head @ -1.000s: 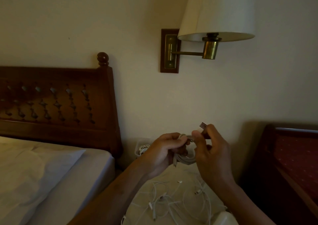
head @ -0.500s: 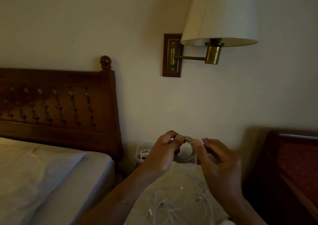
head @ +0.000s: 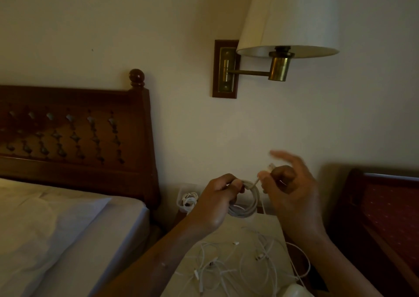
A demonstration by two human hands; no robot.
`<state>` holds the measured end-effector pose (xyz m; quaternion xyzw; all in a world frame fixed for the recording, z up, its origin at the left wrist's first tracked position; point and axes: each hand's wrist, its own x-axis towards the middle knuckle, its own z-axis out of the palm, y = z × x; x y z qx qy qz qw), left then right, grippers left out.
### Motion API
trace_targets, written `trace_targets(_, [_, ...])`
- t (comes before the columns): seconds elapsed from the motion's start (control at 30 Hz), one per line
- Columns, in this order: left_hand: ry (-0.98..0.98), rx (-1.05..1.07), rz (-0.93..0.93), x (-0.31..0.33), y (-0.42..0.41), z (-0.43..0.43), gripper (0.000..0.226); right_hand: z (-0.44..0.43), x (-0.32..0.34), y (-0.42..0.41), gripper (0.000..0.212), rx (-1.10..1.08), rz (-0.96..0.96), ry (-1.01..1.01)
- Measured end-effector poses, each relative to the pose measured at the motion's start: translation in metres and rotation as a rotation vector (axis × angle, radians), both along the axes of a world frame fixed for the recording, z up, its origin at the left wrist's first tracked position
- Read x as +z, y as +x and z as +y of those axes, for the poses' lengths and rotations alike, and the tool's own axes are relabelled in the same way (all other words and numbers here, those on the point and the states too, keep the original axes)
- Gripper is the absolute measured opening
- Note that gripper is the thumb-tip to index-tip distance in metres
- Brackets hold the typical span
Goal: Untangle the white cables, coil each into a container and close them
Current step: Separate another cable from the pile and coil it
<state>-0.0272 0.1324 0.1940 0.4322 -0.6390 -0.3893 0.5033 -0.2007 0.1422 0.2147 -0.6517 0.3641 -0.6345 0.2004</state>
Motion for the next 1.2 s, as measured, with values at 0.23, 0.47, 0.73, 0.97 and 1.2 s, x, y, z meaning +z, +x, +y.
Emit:
trace_targets(0.23, [0.006,-0.032,0.129,0.004,-0.001,0.007,0.030,-0.014,-0.009,-0.006,0.017,0.136,0.056,0.206])
trace_targets(0.47, [0.033,0.050,0.126,0.008,0.000,0.002,0.033,-0.008,-0.011,-0.005,0.034,0.410,-0.118,0.489])
trace_targets(0.73, [0.026,0.036,0.077,0.007,-0.001,0.004,0.043,0.009,-0.014,0.009,0.031,0.312,0.079,0.320])
trace_targets(0.97, [0.061,-0.009,0.057,0.005,0.002,0.003,0.033,0.006,-0.021,0.010,0.031,0.379,-0.134,0.403])
trace_targets(1.2, [0.071,-0.024,0.084,0.005,0.014,-0.003,0.038,-0.002,-0.003,-0.004,0.024,0.349,0.022,0.410])
